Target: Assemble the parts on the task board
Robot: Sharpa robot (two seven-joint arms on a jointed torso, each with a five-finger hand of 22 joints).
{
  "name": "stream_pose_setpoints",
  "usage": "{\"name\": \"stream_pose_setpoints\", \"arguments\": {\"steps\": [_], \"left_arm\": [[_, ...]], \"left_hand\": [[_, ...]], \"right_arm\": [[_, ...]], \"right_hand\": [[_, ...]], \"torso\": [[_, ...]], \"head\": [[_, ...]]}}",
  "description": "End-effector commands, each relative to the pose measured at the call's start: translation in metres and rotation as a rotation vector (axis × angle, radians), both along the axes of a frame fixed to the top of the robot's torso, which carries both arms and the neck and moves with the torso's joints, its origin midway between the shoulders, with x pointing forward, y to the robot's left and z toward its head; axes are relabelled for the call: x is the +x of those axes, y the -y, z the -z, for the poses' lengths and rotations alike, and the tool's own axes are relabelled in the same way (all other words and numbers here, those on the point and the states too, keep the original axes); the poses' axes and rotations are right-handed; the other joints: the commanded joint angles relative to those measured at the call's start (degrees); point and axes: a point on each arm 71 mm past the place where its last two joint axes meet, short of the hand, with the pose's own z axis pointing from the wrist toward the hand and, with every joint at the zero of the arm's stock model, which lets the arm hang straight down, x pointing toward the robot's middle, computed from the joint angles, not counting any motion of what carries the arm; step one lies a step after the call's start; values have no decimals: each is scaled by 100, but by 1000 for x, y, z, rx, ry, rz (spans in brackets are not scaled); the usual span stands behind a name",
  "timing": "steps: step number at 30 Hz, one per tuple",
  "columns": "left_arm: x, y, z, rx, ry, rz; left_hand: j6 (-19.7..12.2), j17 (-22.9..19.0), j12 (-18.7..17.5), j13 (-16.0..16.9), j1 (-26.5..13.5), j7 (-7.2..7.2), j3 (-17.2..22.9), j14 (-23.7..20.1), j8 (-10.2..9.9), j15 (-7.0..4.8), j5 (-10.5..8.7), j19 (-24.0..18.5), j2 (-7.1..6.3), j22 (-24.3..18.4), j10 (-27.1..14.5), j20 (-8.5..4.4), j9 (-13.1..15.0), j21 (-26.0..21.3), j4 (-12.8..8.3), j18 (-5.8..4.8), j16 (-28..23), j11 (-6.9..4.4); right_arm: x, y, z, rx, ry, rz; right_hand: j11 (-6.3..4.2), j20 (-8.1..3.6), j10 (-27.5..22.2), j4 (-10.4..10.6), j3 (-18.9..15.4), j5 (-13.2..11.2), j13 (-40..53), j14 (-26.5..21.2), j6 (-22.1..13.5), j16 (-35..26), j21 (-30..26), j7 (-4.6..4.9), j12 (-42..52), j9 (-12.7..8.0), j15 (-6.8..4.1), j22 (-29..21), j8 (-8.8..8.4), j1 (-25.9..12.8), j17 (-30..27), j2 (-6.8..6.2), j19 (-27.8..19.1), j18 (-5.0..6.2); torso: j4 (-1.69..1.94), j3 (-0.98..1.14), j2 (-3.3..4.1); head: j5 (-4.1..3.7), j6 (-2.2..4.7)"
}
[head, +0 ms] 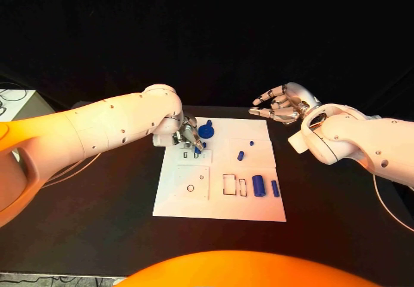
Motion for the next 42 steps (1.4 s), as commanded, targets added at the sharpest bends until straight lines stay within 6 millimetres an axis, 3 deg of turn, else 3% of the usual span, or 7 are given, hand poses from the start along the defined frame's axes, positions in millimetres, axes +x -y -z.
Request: {"name": "stream_pose_setpoints", "arguments": {"steps": [1, 10, 21, 31, 42], "left_arm": [[0, 4, 0, -5, -12, 3], [1, 2, 2, 8, -10, 1], [-2, 2, 10, 23, -40, 12], [0, -5, 13, 36, -33, -5], [1, -8, 15, 41, -27, -13]], "left_hand": [[73, 1510, 19, 4, 9, -19, 1431, 604, -15, -53, 33, 29, -57, 9, 129, 0, 7, 41, -1388, -11, 25, -98], [80, 1510, 26, 12, 5, -21, 1433, 604, -16, -56, 56, 36, -62, 17, 137, -3, 10, 45, -1390, -13, 25, -101], [82, 1510, 21, 4, 4, -22, 1433, 604, -16, -57, 64, 40, -64, 22, 136, -4, 11, 47, -1391, -14, 25, -102], [84, 1510, 17, -1, 2, -23, 1433, 604, -18, -58, 75, 45, -67, 29, 136, -6, 13, 50, -1392, -15, 25, -104], [86, 1510, 18, 0, -2, -24, 1433, 604, -20, -60, 85, 54, -67, 41, 139, -8, 16, 55, -1391, -18, 25, -104]], "right_arm": [[-1, -2, 0, -6, 3, -17], [-1, -2, 0, -7, 3, -17], [-1, -3, 0, -7, 3, -18], [-1, -3, 0, -6, 4, -18], [0, -3, 0, -6, 4, -20]], "right_hand": [[2, -6, -33, 4, -37, -16, 553, 524, -37, -18, -19, 3, -12, 9, -20, 1229, 25, -37, 1257, 30, 405, 70], [2, -6, -33, 4, -37, -16, 553, 524, -37, -18, -19, 3, -12, 9, -20, 1229, 25, -37, 1257, 30, 405, 70], [2, -6, -33, 4, -37, -16, 553, 524, -37, -18, -19, 3, -12, 9, -20, 1229, 25, -37, 1257, 30, 405, 70], [2, -6, -33, 4, -37, -16, 553, 524, -37, -18, -19, 3, -12, 9, -20, 1229, 25, -37, 1257, 30, 405, 70], [2, -6, -33, 4, -37, -16, 553, 524, -37, -18, -19, 3, -12, 9, -20, 1229, 25, -37, 1257, 30, 405, 70]], "torso": [[-6, -3, 2], [9, 2, -5], [-9, -4, 5], [4, 1, -5], [-8, -2, 3]], "head": [[9, -1], [14, -20], [24, -29], [25, -39], [29, -35]]}}
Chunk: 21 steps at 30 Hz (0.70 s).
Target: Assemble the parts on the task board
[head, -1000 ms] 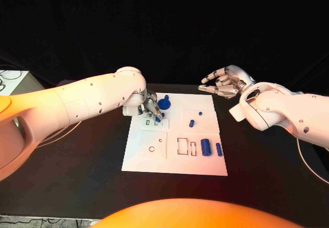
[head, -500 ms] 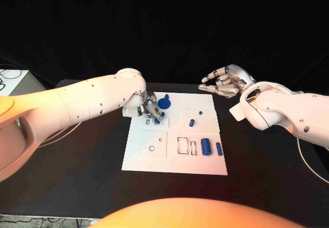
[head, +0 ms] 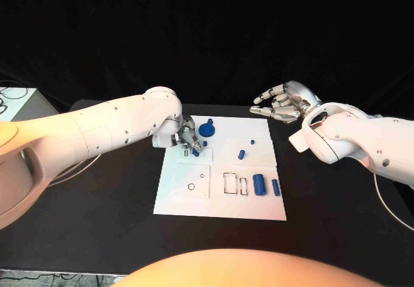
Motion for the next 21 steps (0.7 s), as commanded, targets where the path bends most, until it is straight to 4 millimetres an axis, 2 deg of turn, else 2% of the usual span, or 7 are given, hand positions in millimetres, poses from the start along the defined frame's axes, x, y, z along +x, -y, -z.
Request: {"name": "stream_pose_setpoints", "arguments": {"steps": [1, 8, 21], "left_arm": [[0, 0, 1, 7, -3, 6], [-2, -1, 2, 11, -13, 12], [-2, 0, 2, 13, -14, 15]], "left_hand": [[28, 1510, 19, 1, 64, -5, 1433, 596, 28, -26, 16, 34, -2, 6, 57, 13, 10, 34, -1390, -18, 25, -41], [29, 1510, 14, -7, 62, -6, 1433, 596, 27, -27, 21, 38, -1, 10, 55, 12, 12, 36, -1389, -19, 25, -42], [29, 1510, 14, -7, 62, -6, 1433, 596, 27, -27, 21, 38, -1, 10, 55, 12, 12, 36, -1389, -19, 25, -42]], "right_arm": [[0, -2, 0, -6, 4, -17], [-1, -2, 0, -7, 3, -17], [-1, -2, 0, -7, 3, -18]], "right_hand": [[2, -6, -33, 4, -37, -16, 554, 524, -37, -18, -19, 3, -12, 9, -20, 1232, 25, -37, 1257, 30, 405, 70], [2, -6, -33, 4, -37, -16, 554, 524, -37, -18, -19, 3, -12, 9, -20, 1232, 25, -37, 1257, 30, 405, 70], [2, -6, -33, 4, -37, -16, 554, 524, -37, -18, -19, 3, -12, 9, -20, 1232, 25, -37, 1257, 30, 405, 70]], "torso": [[-4, -1, 3], [8, 2, -2], [-1, 6, 4]], "head": [[0, 3], [-5, -4], [0, -5]]}}
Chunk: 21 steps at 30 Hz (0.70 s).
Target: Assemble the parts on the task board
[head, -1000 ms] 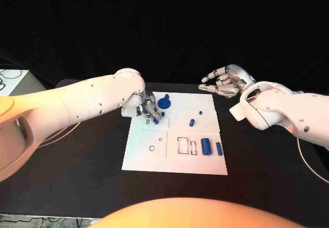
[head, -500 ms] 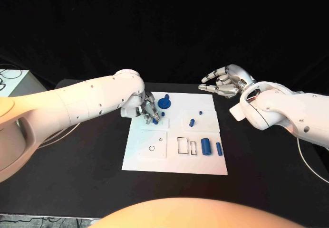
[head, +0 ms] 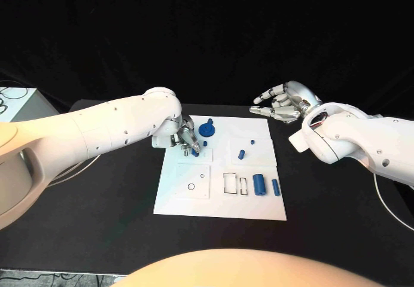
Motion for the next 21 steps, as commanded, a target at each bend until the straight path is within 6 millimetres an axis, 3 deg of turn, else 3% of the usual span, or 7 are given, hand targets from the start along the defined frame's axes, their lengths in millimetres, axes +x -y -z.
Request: {"name": "stream_pose_setpoints", "arguments": {"steps": [1, 21], "left_arm": [[-1, 2, 1, 9, -12, 15], [-4, 4, 14, 42, -26, 24]], "left_hand": [[31, 1505, 14, -7, 60, -7, 1433, 596, 19, -27, 30, 38, -4, 9, 54, 12, 3, 36, -1389, -20, 25, -42], [32, 1505, 10, -14, 53, -7, 1428, 596, 14, -28, 36, 38, -2, 9, 55, 9, 11, 37, -1386, -20, 25, -43]], "right_arm": [[-1, -2, 0, -6, 3, -18], [-1, -2, 0, -5, 3, -20]], "right_hand": [[2, -6, -33, 4, -37, -16, 549, 523, -37, -18, -19, 3, -12, 10, -20, 1233, 25, -37, 1257, 30, 406, 70], [1, -9, -35, 0, -51, -16, 538, 520, -55, -27, -26, 2, -13, 12, -22, 1230, 51, -29, 1244, 29, 405, 70]], "torso": [[0, 2, 2], [0, 3, 6]], "head": [[0, -6], [-32, -40]]}}
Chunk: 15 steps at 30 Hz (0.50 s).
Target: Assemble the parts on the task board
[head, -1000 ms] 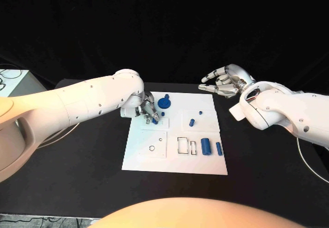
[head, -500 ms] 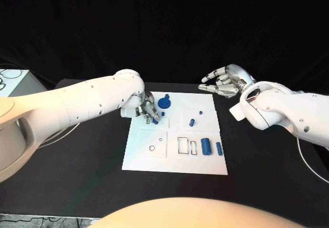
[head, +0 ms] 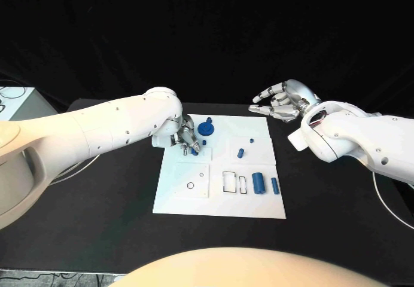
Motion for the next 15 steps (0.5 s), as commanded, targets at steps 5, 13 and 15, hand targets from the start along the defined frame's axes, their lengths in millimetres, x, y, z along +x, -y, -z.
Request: {"name": "stream_pose_setpoints", "arguments": {"steps": [5, 13, 15], "left_arm": [[-5, 1, 12, 27, -30, 17], [-5, 3, 12, 25, -25, 14], [-5, 3, 12, 24, -24, 12]], "left_hand": [[39, 1507, 7, -17, 51, -16, 1427, 586, -30, -38, 16, 34, -1, 0, 13, 8, 1, 36, -1384, -18, 25, -42], [20, 1507, 47, 28, -57, -19, 1319, 586, -44, -30, -44, 16, 72, -18, 60, 15, 39, 20, -1284, -17, 25, -39], [9, 1507, 74, 58, -129, -37, 1191, 586, -35, -32, -91, 11, 111, -23, 97, 17, 77, 5, -1218, -17, 25, -53]], "right_arm": [[-1, -2, 0, -6, 3, -19], [-1, -2, 0, -5, 4, -21], [-1, -2, 0, -5, 4, -21]], "right_hand": [[1, -9, -35, -1, -19, -16, 539, 520, -55, -27, -26, 2, -13, 8, -22, 1226, 7, -29, 1244, 29, 405, 70], [1, -9, -35, -1, -19, -16, 539, 520, -55, -27, -26, 2, -13, 8, -22, 1226, 7, -29, 1244, 29, 405, 70], [1, -9, -35, -1, -19, -16, 539, 520, -55, -27, -26, 2, -13, 8, -22, 1226, 7, -29, 1244, 29, 405, 70]], "torso": [[6, 0, -4], [6, 1, -6], [5, 1, -7]], "head": [[-11, -11], [-26, -27], [-29, -25]]}}
